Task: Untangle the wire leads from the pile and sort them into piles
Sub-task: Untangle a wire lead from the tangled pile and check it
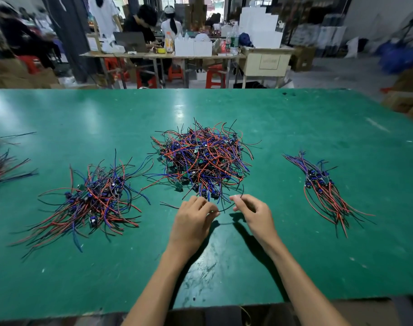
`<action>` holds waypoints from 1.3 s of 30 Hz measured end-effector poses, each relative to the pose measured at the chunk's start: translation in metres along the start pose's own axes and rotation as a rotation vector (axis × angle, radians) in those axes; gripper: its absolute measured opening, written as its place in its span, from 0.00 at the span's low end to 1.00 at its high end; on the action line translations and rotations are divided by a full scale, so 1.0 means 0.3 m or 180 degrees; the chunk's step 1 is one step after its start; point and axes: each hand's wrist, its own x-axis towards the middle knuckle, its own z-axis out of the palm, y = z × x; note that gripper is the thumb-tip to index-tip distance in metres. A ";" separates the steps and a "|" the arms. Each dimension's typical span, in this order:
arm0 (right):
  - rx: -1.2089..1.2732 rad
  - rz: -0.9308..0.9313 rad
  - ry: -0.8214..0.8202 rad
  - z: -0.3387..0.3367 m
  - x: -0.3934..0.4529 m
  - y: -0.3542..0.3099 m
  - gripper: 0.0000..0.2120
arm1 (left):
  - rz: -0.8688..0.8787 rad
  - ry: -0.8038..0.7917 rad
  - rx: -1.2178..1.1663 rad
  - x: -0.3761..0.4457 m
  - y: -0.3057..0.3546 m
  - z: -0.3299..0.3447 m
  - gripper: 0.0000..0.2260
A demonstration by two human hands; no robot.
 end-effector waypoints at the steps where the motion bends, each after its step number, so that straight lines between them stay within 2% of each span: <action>1: 0.0061 -0.0022 0.0009 -0.004 -0.002 0.003 0.09 | -0.0026 0.0073 -0.0001 0.000 0.002 0.000 0.04; 3: -0.0071 0.0005 -0.0042 -0.006 -0.005 0.021 0.05 | -0.0439 0.0484 -0.0173 0.000 -0.003 -0.010 0.03; 6: -0.0877 0.0176 0.0107 0.024 0.011 0.020 0.14 | -0.1526 0.1558 -0.0339 0.000 -0.076 -0.079 0.04; 8: -0.1303 0.0308 0.0352 0.054 0.041 -0.008 0.21 | -0.2036 0.1879 0.0072 -0.007 -0.168 -0.144 0.07; 10: -0.1567 0.0435 0.0515 0.086 0.068 -0.031 0.24 | -0.2580 0.1785 0.0564 -0.025 -0.266 -0.217 0.09; 13: -0.1489 0.0648 0.0853 0.127 0.095 -0.038 0.14 | -0.3609 0.1244 0.0973 -0.061 -0.365 -0.290 0.17; 14: -0.1442 0.0698 0.0945 0.132 0.097 -0.037 0.12 | -0.3779 0.1117 0.1012 -0.070 -0.369 -0.294 0.20; 15: -0.1450 0.0711 0.0993 0.134 0.097 -0.034 0.12 | -0.3722 0.1067 0.1053 -0.073 -0.359 -0.291 0.22; 17: -0.1411 0.0592 0.1019 0.131 0.087 -0.025 0.11 | -0.3031 0.1050 0.0989 -0.064 -0.295 -0.261 0.18; 19: -0.0987 0.0255 0.1006 0.125 0.068 -0.017 0.07 | -0.2293 0.0755 0.0392 -0.050 -0.189 -0.200 0.09; 20: -0.0737 0.0021 0.1024 0.124 0.052 -0.020 0.04 | -0.2133 0.0490 -0.0027 -0.042 -0.135 -0.165 0.09; 22: -0.0728 -0.0738 0.1145 0.129 0.014 -0.030 0.03 | -0.2268 -0.0034 -0.1044 -0.017 -0.036 -0.106 0.12; 24: -0.1141 -0.1713 0.0988 0.148 -0.024 -0.035 0.03 | -0.2670 -0.0154 -0.2043 0.015 0.027 -0.070 0.14; 26: -0.1587 -0.2576 0.0587 0.171 -0.056 -0.029 0.05 | -0.2768 0.0059 -0.2359 0.035 0.045 -0.060 0.12; 28: -0.1793 -0.2925 0.0338 0.176 -0.068 -0.031 0.05 | -0.2657 0.0228 -0.2248 0.048 0.034 -0.084 0.12; 31: -0.1691 -0.2612 0.0413 0.163 -0.064 -0.040 0.06 | -0.2834 0.0628 -0.2017 0.072 -0.035 -0.155 0.12; 34: -0.1967 -0.2286 0.0398 0.166 -0.066 -0.048 0.06 | -0.3192 0.1158 -0.1198 0.096 -0.157 -0.244 0.13; 36: -0.2260 -0.2041 0.0244 0.174 -0.063 -0.050 0.04 | -0.3103 0.1130 -0.0639 0.097 -0.190 -0.277 0.14; 39: -0.2182 -0.1562 -0.0111 0.179 -0.049 -0.061 0.03 | -0.2410 0.0741 -0.0451 0.084 -0.130 -0.250 0.11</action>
